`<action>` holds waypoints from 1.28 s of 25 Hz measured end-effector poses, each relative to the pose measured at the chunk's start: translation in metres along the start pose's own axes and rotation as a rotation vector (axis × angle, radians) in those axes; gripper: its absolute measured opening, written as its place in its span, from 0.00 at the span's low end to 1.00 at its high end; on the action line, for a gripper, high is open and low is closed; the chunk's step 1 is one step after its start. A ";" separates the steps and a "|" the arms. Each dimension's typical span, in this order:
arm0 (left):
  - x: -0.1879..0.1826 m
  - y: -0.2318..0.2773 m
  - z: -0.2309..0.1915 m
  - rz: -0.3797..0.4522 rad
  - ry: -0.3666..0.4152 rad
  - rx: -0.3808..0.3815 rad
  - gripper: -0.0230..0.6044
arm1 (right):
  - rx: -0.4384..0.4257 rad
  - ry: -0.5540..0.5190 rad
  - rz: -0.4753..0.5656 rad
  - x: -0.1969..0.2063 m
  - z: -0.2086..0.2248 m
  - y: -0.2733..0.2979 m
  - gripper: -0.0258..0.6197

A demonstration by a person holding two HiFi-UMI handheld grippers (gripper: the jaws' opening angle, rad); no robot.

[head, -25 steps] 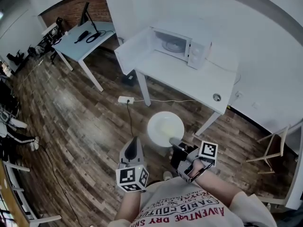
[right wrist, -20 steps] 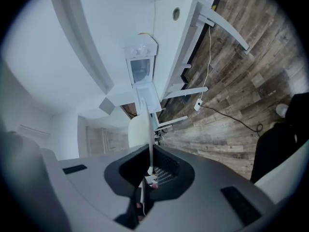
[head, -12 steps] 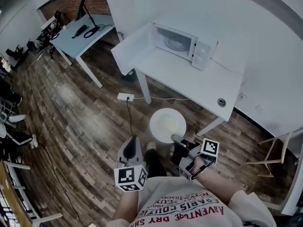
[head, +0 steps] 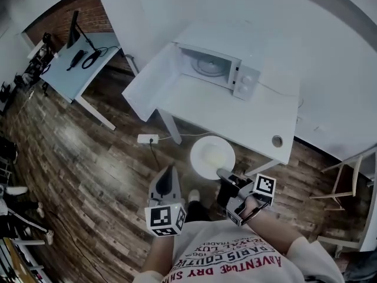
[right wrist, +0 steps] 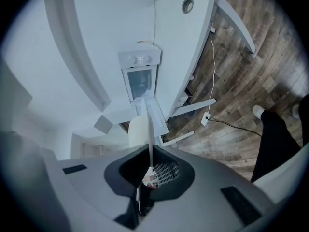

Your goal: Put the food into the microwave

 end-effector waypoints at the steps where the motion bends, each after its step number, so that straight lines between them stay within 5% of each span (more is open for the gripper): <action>1: -0.002 0.015 -0.008 -0.001 0.002 0.020 0.05 | -0.002 0.006 0.022 -0.003 -0.004 0.011 0.07; 13: -0.022 0.164 -0.078 -0.007 0.058 0.232 0.05 | -0.017 0.048 0.216 -0.033 -0.041 0.124 0.07; 32: -0.008 0.322 -0.068 -0.091 0.037 0.272 0.05 | -0.034 0.008 0.168 -0.127 -0.087 0.230 0.07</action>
Point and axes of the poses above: the fingertips, and each gripper's own axes: y forward along the fingers, z to its right, x out of its underside, the point moved 7 cm from there along -y, backward along the fingers, and after that the axes turned 12 degrees about z, right-handed, at the moved point
